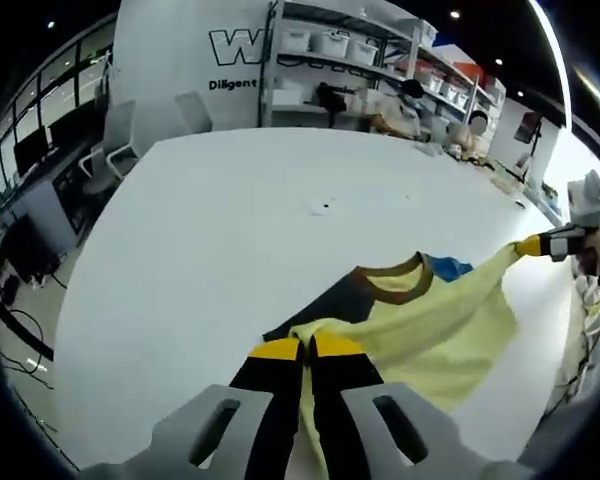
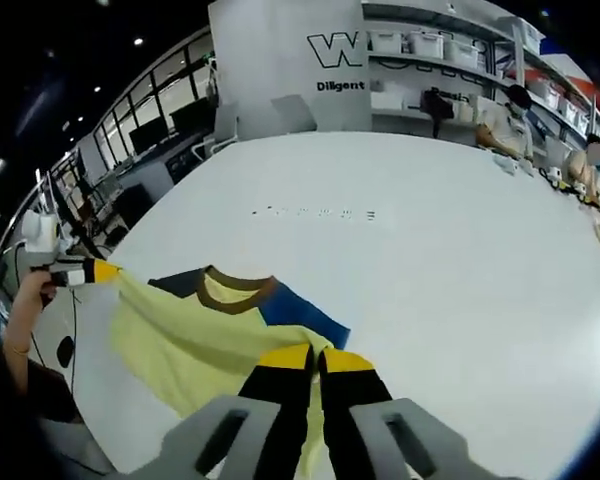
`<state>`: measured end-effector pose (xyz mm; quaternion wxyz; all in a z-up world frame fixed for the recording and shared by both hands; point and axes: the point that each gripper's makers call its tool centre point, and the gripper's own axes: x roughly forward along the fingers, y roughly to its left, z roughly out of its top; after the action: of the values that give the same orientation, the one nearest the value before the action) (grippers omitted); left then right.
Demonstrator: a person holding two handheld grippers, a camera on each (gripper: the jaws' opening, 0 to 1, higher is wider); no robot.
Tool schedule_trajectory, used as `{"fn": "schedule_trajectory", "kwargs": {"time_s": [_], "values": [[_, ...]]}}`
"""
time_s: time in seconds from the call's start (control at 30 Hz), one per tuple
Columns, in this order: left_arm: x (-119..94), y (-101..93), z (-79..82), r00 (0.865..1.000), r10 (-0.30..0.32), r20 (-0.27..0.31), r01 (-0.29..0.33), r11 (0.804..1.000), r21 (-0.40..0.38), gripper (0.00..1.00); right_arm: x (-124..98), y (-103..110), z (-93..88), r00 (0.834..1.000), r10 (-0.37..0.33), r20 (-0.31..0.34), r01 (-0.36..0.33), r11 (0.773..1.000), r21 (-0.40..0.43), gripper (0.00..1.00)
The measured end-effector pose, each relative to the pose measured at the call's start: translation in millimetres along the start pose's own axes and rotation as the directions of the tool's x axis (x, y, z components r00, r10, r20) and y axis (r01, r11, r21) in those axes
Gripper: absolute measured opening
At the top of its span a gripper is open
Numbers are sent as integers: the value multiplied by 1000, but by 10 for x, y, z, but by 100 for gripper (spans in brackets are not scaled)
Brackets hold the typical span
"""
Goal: Fold the garment on the visible template until the final outline fits inside the template.
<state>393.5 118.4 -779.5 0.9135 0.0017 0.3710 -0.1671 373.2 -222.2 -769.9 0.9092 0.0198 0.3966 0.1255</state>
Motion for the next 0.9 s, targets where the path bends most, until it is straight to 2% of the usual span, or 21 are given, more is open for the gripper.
{"fn": "schedule_trajectory", "kwargs": {"time_s": [0.13, 0.3, 0.63, 0.73, 0.8, 0.83, 0.9], "values": [[185, 68, -25, 1000, -5, -20, 4, 999, -50, 2, 144, -61, 22, 1000, -6, -3, 6, 1000, 13, 0], [362, 122, -75, 999, -5, -38, 3, 997, -76, 3, 368, -121, -8, 1000, -9, -26, 11, 999, 45, 0], [659, 180, -195, 997, 0, -72, -4, 998, -66, 3, 728, -255, -79, 998, -30, -48, 32, 999, 26, 0], [704, 180, -242, 996, -1, -86, -2, 999, -38, 3, 802, -285, -144, 997, -29, -67, 31, 999, 25, 0], [710, 173, -239, 997, -12, -81, 9, 999, -34, 3, 814, -273, -153, 999, -18, -48, 18, 1000, 18, 0], [713, 177, -238, 997, -15, -80, 14, 1000, -17, 4, 820, -276, -121, 1000, -19, -18, 20, 999, 40, 0], [696, 196, -236, 997, -18, -75, 18, 1000, 4, 6, 814, -232, -55, 999, 18, 46, -22, 997, 80, 0]]}}
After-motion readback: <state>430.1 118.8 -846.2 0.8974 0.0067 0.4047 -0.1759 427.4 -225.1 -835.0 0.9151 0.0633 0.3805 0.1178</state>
